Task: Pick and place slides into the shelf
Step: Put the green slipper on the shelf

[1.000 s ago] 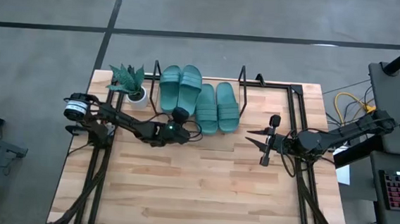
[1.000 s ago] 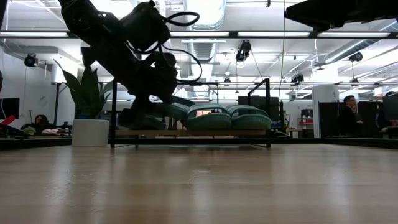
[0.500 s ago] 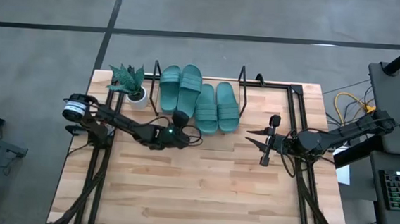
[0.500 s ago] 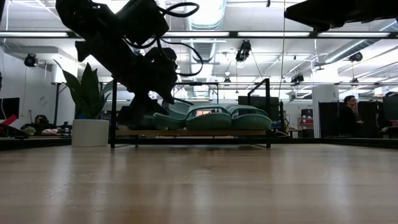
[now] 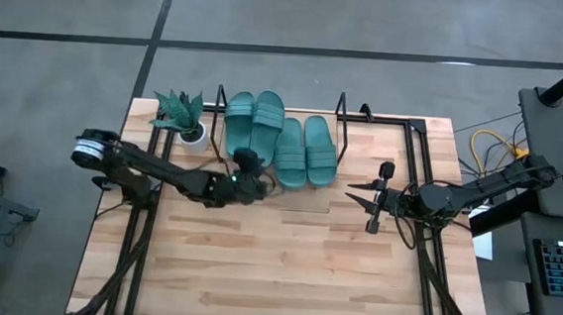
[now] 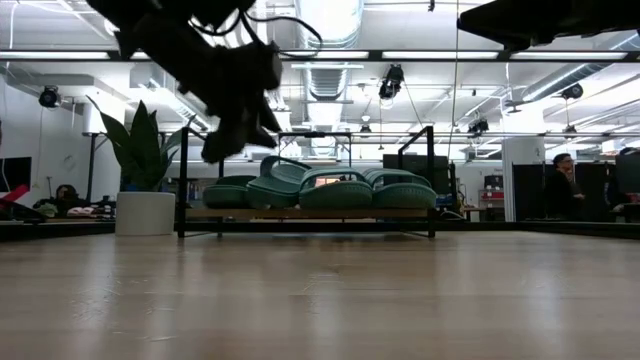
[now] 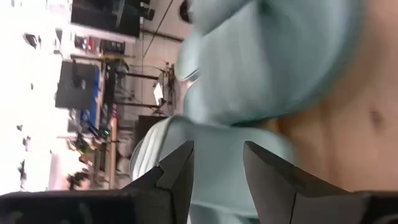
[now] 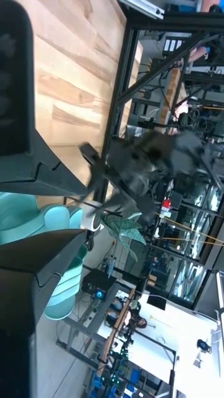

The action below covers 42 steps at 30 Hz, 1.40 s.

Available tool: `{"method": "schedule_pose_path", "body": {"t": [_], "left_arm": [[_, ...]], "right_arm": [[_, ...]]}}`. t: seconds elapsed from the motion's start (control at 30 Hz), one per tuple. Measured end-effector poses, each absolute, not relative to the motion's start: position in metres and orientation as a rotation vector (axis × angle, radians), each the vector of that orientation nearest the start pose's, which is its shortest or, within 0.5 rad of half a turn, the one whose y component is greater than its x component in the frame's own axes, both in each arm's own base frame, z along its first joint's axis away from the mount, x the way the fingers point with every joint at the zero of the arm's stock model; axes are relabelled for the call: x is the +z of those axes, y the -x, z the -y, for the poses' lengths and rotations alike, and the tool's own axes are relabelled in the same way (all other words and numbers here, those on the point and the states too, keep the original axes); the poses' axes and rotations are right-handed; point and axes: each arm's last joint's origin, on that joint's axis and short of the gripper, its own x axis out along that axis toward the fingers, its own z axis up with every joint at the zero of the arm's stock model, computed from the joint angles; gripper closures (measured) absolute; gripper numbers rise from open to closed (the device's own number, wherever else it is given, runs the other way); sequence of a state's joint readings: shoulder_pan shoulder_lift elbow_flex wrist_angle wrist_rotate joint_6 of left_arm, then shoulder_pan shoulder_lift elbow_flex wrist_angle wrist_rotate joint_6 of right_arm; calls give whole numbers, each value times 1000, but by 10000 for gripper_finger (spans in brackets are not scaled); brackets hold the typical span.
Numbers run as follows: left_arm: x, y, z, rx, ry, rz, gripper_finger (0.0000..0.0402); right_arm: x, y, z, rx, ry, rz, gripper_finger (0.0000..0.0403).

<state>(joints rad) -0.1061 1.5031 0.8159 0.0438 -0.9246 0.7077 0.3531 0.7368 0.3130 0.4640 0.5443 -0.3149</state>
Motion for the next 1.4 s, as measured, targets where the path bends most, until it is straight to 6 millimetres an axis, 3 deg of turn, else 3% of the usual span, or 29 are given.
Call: {"method": "schedule_pose_path", "body": {"t": [0.23, 0.6, 1.1, 1.4], "left_arm": [[241, -279, -26, 559, -837, -797, 279], [242, -277, -72, 647, -916, -960, 279], [221, -323, -112, 576, -976, -1116, 279], [221, -340, -131, 597, -1010, -1179, 279]], "right_arm": [[238, -160, -43, -194, 298, 5, 310], [238, -160, -43, -194, 308, 4, 319], [238, -160, -43, -194, 308, 3, 318], [238, -160, -43, -194, 323, 0, 316]]}}
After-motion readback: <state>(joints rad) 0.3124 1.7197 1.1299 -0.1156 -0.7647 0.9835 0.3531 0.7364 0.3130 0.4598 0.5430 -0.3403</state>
